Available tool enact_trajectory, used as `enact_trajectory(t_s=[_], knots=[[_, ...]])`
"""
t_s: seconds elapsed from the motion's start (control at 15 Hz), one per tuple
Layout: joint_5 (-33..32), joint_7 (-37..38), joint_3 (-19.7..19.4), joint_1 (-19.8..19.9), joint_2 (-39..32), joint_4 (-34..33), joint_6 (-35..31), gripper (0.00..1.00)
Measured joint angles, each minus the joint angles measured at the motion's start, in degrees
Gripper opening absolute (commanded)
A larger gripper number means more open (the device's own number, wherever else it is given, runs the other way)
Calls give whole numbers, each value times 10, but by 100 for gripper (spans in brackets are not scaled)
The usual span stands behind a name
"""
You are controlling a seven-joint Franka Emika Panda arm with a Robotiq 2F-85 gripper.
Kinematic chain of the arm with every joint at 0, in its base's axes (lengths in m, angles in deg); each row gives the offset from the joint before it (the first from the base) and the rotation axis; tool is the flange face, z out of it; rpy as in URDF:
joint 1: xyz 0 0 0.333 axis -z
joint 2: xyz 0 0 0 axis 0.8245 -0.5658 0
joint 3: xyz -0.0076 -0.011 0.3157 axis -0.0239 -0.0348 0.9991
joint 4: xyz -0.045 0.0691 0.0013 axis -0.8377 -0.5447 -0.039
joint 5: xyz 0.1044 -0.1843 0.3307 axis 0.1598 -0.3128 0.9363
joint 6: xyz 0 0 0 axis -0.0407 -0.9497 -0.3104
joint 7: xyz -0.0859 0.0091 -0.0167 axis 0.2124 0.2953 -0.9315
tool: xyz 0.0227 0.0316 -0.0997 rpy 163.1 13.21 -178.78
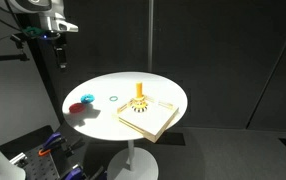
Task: Put the green ring on the orange stand.
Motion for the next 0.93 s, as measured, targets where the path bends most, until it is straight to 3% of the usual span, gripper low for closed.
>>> enact_trajectory(t_s=[0.6, 0.93], knots=[[-1, 1, 0, 0, -4, 0, -5, 100], [-16, 12, 0, 6, -34, 0, -59, 100]])
